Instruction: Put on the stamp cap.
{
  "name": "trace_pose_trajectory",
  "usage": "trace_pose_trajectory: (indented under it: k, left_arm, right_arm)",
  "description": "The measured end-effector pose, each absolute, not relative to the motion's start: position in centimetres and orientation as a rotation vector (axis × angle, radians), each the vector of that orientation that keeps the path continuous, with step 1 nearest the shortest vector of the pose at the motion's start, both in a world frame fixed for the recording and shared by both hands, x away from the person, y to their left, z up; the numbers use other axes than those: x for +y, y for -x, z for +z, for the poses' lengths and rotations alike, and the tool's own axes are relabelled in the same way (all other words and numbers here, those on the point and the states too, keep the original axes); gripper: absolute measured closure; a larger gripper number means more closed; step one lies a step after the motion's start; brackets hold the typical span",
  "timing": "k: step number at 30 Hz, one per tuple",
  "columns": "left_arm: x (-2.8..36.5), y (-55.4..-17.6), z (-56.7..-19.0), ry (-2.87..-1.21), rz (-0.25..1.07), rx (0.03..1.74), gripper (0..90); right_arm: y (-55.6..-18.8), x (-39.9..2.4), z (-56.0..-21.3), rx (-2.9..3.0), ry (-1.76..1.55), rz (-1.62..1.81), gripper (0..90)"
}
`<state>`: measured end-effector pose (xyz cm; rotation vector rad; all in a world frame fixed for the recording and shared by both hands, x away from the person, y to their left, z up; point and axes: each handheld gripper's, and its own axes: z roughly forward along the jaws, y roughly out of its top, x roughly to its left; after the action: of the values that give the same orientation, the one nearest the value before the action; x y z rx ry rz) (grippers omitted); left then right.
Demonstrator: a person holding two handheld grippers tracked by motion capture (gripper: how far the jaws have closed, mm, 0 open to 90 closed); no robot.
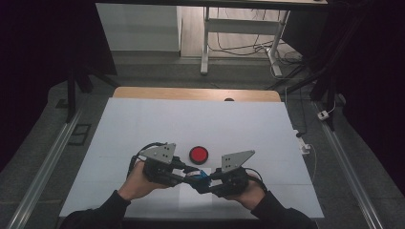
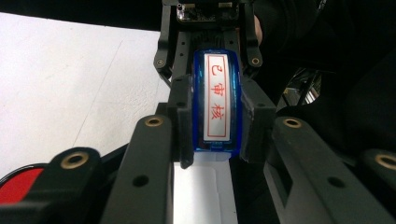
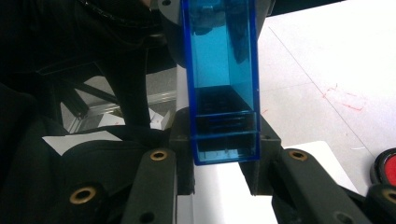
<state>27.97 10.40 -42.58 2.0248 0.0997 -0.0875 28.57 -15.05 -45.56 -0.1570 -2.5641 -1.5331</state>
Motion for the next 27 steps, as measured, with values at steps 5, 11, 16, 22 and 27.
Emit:
trace_pose_trajectory:
  k: [5,11,16,22,27]
  left_arm:
    - [10.27,-27.88,-42.28,-2.051,-0.064,0.118,70.5]
    - [10.04,-27.68,-42.2,-2.075,-0.042,0.124,70.5]
    - [10.33,-27.71,-41.96,-2.081,-0.024,0.144,70.5]
    - [10.66,-27.85,-41.72,-2.101,-0.014,0.185,70.5]
    - [11.02,-27.95,-41.56,-2.104,-0.004,0.221,70.5]
  right_arm:
    - [-28.51,-14.98,-45.65,-2.575,0.19,-1.542,66.1]
    - [-28.5,-14.96,-45.77,-2.593,0.231,-1.549,58.6]
    - [-28.57,-15.15,-45.79,-2.607,0.264,-1.543,54.1]
    - [-28.45,-15.42,-45.69,-2.641,0.308,-1.536,47.3]
    - [-28.28,-15.68,-45.56,-2.658,0.342,-1.537,41.6]
